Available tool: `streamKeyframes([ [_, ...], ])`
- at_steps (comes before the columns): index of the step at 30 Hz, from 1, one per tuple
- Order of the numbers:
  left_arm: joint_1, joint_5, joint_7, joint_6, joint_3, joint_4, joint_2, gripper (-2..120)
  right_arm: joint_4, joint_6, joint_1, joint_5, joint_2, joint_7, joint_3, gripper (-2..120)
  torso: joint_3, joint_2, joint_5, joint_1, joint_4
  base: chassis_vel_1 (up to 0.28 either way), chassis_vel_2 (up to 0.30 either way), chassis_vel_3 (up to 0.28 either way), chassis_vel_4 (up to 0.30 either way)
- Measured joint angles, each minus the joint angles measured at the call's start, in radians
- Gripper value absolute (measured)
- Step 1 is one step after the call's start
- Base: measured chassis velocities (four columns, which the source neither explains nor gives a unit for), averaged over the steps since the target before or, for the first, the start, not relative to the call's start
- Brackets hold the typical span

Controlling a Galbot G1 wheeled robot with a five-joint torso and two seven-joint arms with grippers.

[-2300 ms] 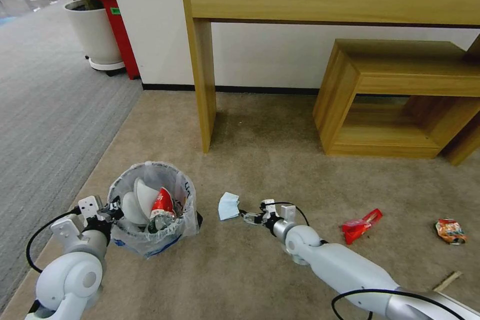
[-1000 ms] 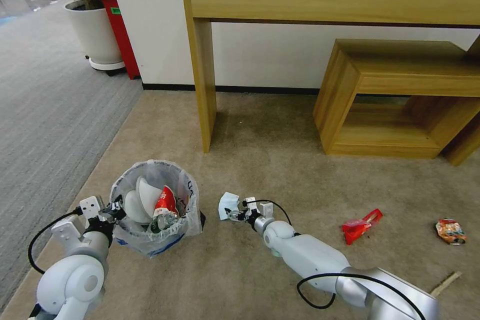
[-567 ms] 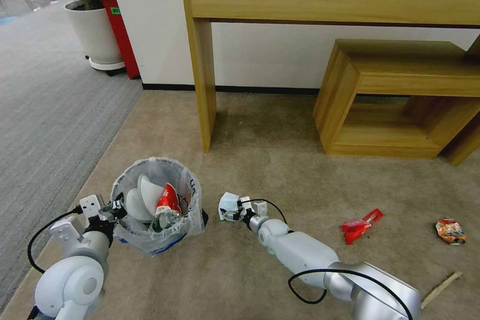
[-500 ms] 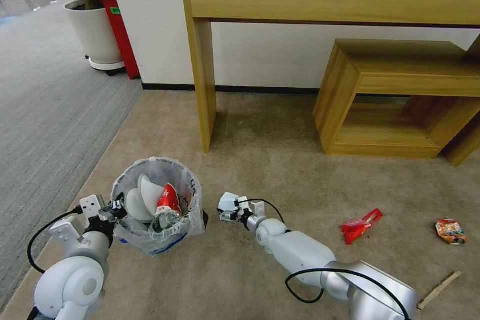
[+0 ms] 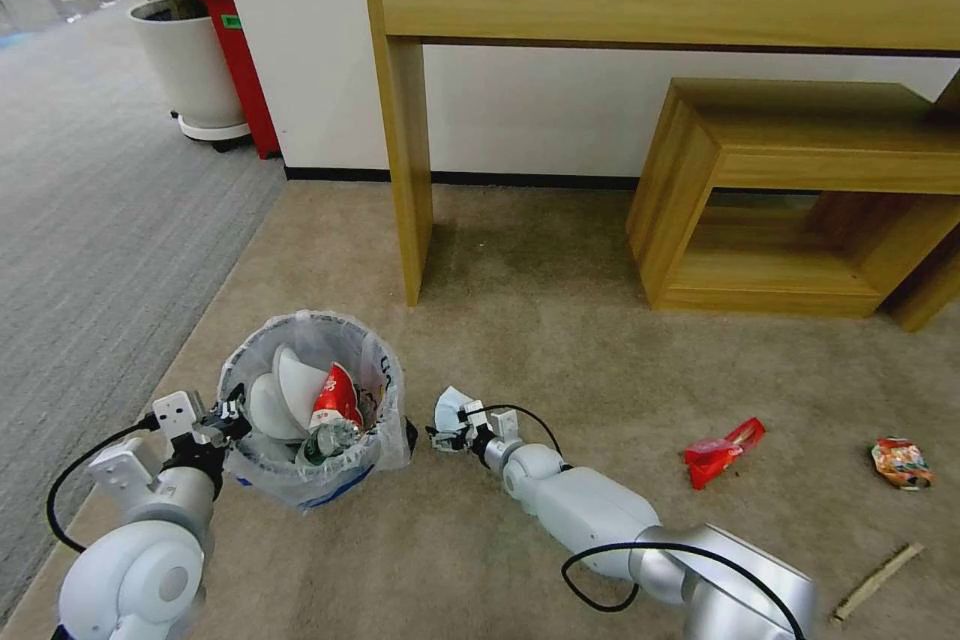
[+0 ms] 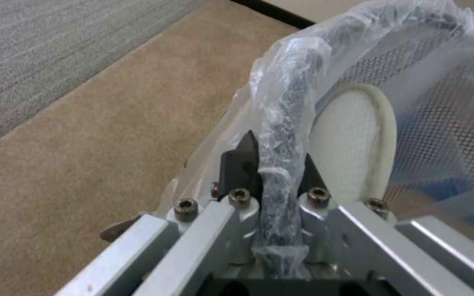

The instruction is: Pick up the trash bin and place the garbage on the floor into it.

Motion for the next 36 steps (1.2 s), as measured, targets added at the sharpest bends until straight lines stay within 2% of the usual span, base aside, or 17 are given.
streamKeyframes([
  [1,0.0,0.0,0.0,0.0,0.0,0.0,0.0,2,0.0,0.0,0.0,0.0,0.0,0.0,0.0,77,0.0,0.0,0.0,0.0,0.0,0.0,0.0,0.0,0.0],
  [4,0.001,0.004,0.003,-0.004,0.001,0.001,-0.002,2,0.002,0.013,-0.004,-0.009,-0.011,-0.006,-0.001,61,0.0,0.0,0.0,0.0,-0.0001,0.0,0.0,0.0,0.0],
  [6,0.001,0.004,0.003,-0.005,0.001,0.001,-0.002,2,0.002,0.015,-0.005,-0.01,-0.012,-0.007,-0.001,60,0.0,0.0,0.0,0.0,-0.0001,0.0,0.0,0.0,0.0],
  [8,0.0,0.006,0.003,-0.007,0.002,0.001,-0.003,2,0.004,0.024,-0.007,-0.016,-0.017,-0.009,-0.002,46,0.0,0.0,0.0002,0.0,0.0,0.0,0.0,0.0,0.0],
  [9,0.0,0.006,0.003,-0.007,0.002,0.001,-0.003,2,0.004,0.024,-0.007,-0.016,-0.017,-0.009,-0.002,46,0.0,0.0,0.0002,0.0,0.0,0.0,0.0,0.0,0.0],
  [12,-0.001,0.007,0.003,-0.007,0.004,0.001,-0.007,2,0.005,0.031,-0.009,-0.024,-0.025,-0.01,-0.005,34,0.0,0.0,0.0001,0.0,0.0,0.0,0.0,0.0,0.0],
  [13,-0.001,0.007,0.003,-0.007,0.004,0.001,-0.007,2,0.005,0.031,-0.009,-0.024,-0.025,-0.01,-0.005,34,0.0,0.0,0.0001,0.0,0.0,0.0,0.0,0.0,0.0],
  [14,-0.001,0.008,0.003,-0.008,0.005,0.001,-0.009,2,0.005,0.032,-0.009,-0.026,-0.028,-0.01,-0.006,26,0.0,0.0,0.0001,0.0,0.0,0.0,0.0,0.0,0.0],
  [16,-0.003,0.009,0.004,-0.01,0.007,0.004,-0.011,2,0.002,0.033,-0.009,-0.028,-0.03,-0.014,-0.007,18,0.0,0.0,0.0001,0.0,0.0,0.0,0.0,0.0,0.0],
  [17,-0.003,0.009,0.004,-0.01,0.007,0.004,-0.011,2,0.002,0.033,-0.009,-0.028,-0.03,-0.014,-0.007,18,0.0,0.0,0.0001,0.0,0.0,0.0,0.0,0.0,0.0],
  [20,-0.008,0.011,0.004,-0.011,0.01,0.011,-0.012,2,-0.003,0.039,-0.009,-0.035,-0.031,-0.02,-0.007,3,0.0,0.0,0.0001,0.0,0.0,0.0,0.0,0.0,0.0],
  [22,-0.011,0.012,0.004,-0.011,0.013,0.015,-0.012,2,-0.003,0.045,-0.009,-0.038,-0.033,-0.024,-0.007,0,0.0,0.0,0.0001,0.0,0.0001,0.0,0.0,0.0,0.0],
  [29,-0.018,0.019,0.004,-0.014,0.019,0.027,-0.015,2,0.022,0.068,-0.017,-0.036,-0.055,-0.04,-0.004,0,0.0,0.0,0.0001,0.0,0.0,0.0,0.0,0.0,0.0],
  [36,-0.025,0.027,0.004,-0.017,0.023,0.059,-0.015,2,0.172,0.094,-0.034,0.025,-0.125,-0.041,-0.005,0,0.0,0.0,0.0001,0.0,0.0,0.0,0.0,0.0,0.0],
])
